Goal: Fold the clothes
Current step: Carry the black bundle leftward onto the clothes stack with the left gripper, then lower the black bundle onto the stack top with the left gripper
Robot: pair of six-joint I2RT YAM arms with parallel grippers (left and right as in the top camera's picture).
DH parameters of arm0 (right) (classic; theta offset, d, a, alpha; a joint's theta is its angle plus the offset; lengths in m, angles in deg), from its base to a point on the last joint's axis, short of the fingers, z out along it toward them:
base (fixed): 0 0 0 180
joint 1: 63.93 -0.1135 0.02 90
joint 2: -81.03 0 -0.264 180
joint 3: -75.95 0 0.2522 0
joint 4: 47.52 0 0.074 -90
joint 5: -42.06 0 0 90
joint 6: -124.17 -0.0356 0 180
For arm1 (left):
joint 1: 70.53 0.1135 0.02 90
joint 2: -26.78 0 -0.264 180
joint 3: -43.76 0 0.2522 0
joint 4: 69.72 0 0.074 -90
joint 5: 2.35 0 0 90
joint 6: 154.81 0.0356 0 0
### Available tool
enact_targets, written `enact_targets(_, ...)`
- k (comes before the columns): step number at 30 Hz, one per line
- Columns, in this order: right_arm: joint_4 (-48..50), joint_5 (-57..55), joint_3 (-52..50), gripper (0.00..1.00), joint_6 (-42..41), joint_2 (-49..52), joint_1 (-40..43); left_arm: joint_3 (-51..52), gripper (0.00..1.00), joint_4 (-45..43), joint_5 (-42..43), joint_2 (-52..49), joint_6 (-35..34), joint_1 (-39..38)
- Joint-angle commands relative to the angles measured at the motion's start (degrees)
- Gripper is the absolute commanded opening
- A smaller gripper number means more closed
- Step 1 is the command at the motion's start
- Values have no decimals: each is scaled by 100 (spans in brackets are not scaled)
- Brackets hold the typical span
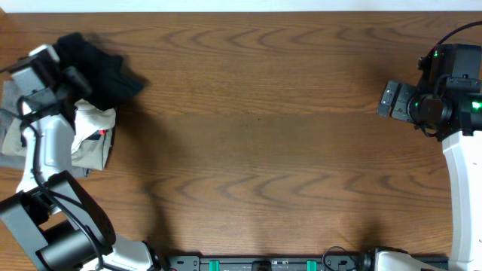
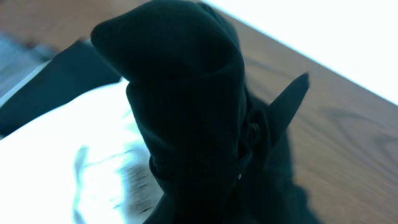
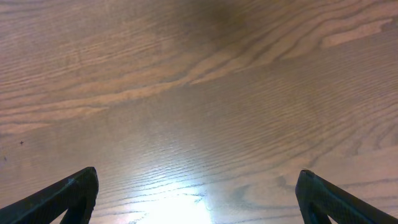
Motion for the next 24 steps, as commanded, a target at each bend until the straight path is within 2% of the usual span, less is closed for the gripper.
enact_targets(1, -11, 98, 50, 99, -70, 2, 15, -214, 6, 85, -66, 238, -184, 278)
enact_targets(5, -9, 146, 50, 99, -70, 2, 15, -214, 6, 98, -66, 249, -389, 485)
enact_targets(16, -24, 146, 50, 99, -70, 2, 17, -214, 6, 197, -81, 382, -426, 579)
enact_targets(19, -24, 146, 50, 99, -68, 2, 15, -214, 6, 334, -533, 544, -828, 579)
enact_targets(24, -20, 146, 50, 99, -70, 2, 17, -214, 6, 813, -769, 732, -863, 579)
